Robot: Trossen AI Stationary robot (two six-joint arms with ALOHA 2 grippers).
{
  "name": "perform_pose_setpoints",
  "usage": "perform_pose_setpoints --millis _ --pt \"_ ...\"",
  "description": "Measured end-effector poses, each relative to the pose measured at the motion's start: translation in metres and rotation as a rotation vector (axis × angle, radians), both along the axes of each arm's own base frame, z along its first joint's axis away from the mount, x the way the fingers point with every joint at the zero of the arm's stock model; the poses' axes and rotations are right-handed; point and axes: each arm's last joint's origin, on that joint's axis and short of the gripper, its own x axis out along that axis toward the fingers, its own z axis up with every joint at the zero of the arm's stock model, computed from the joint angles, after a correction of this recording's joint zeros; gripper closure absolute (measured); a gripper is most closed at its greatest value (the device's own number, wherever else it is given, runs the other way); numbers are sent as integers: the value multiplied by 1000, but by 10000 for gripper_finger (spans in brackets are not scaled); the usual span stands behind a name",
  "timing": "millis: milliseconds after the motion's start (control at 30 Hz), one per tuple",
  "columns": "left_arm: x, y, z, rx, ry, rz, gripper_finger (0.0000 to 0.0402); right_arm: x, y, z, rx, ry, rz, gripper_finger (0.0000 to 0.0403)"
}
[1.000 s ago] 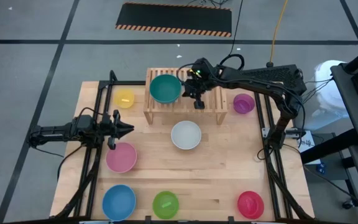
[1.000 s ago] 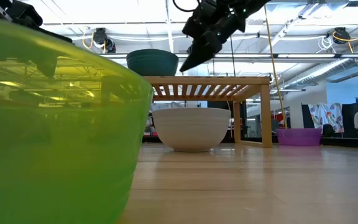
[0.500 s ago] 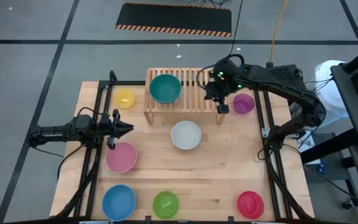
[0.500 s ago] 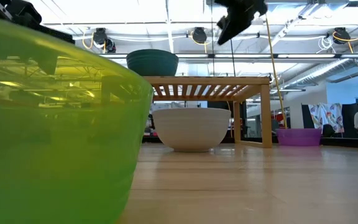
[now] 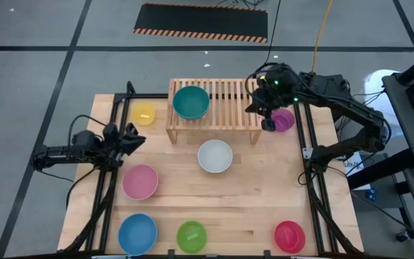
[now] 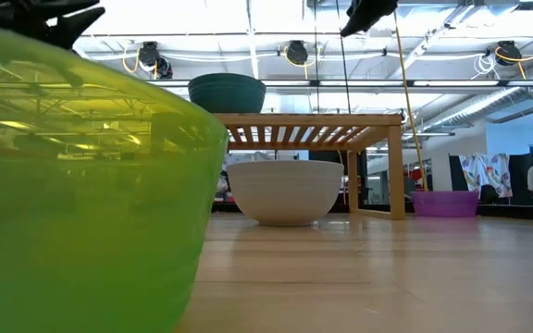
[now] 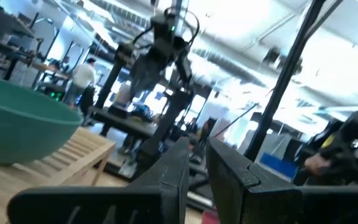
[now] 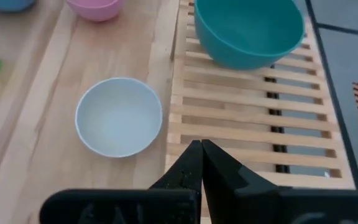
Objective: Place and stack bowls onto a shelf
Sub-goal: Stack the pink bowl on top of the green bowl on the shelf
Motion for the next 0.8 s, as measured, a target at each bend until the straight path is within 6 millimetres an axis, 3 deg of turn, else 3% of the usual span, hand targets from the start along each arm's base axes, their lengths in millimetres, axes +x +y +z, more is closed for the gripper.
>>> perform_pose_setpoints --millis 300,667,800 --pt "-1 0 2 -24 -22 -7 341 -15 0 -10 -90 216 -127 403" --pt "-2 2 6 -25 -43 54 341 -16 1 -10 -80 230 -119 403" --pt "-3 2 13 -22 36 73 349 -18 2 -9 -93 227 -105 403"
